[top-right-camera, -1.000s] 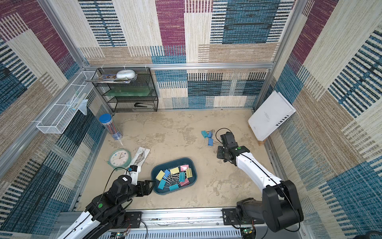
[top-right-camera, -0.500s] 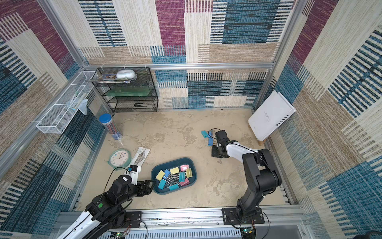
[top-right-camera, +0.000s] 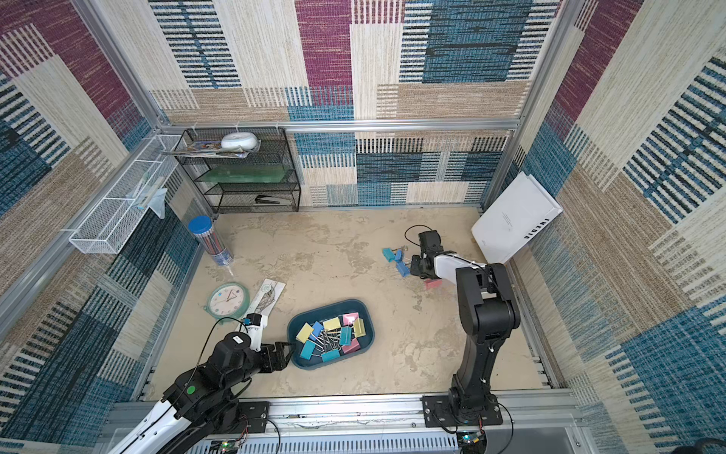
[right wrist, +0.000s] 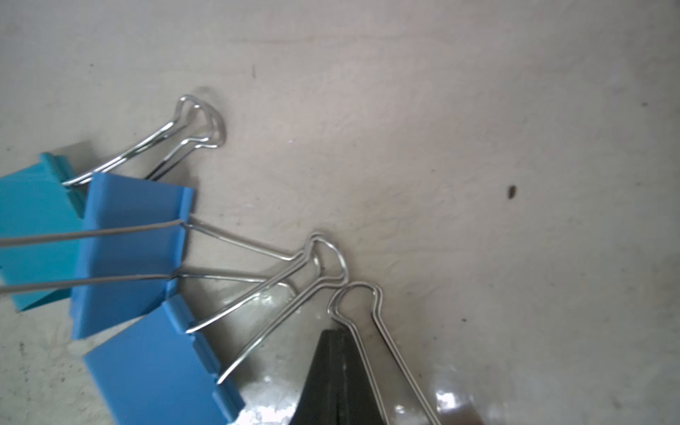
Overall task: Put the binder clips in the storage box
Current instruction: Adjust the binder clip at the center of the board, then pick up the binder clip at the center of the board.
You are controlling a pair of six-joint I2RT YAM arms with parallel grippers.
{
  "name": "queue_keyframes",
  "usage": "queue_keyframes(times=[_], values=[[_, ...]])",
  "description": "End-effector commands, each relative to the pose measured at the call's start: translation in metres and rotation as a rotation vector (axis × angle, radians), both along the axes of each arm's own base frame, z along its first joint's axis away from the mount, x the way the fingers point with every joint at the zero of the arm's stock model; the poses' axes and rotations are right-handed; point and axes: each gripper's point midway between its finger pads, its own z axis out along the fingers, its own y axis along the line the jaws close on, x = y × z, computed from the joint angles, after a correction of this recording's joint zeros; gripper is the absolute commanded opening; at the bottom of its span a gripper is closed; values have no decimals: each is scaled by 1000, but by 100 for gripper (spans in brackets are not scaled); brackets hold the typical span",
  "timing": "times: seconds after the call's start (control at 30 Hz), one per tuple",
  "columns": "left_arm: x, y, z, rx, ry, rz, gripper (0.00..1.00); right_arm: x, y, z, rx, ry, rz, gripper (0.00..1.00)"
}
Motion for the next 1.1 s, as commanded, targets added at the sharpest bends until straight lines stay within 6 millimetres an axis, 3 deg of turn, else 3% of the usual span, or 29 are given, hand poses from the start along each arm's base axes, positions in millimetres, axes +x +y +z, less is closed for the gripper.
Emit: queue_keyframes(times=[0.0, 0.13, 0.3, 0.4, 0.5, 0.77, 0.93, 1.07], values=[[2, 2, 0, 6, -7, 13, 92, -23, -5, -8, 3, 94, 18, 0], [2, 1, -1, 8, 1, 7, 92, -26, -2, 14, 29, 42, 40, 0], [2, 0, -1, 7, 0, 4, 92, -39, -6, 53, 22, -55, 56, 73], [2, -1, 0, 3, -3, 0, 92, -49, -18, 57, -28, -53, 40, 92], [1, -1, 0, 2, -3, -3, 92, -59, -29, 44, -58, -4, 10, 99], [0, -1, 1, -7, -10, -7, 92, -65, -32, 9, -79, 46, 30, 99], [1, -1, 1, -7, -12, -6, 92, -62, -33, 0, -94, 52, 33, 100], [1, -1, 1, -6, -12, -5, 92, -60, -33, -4, -96, 53, 40, 95]])
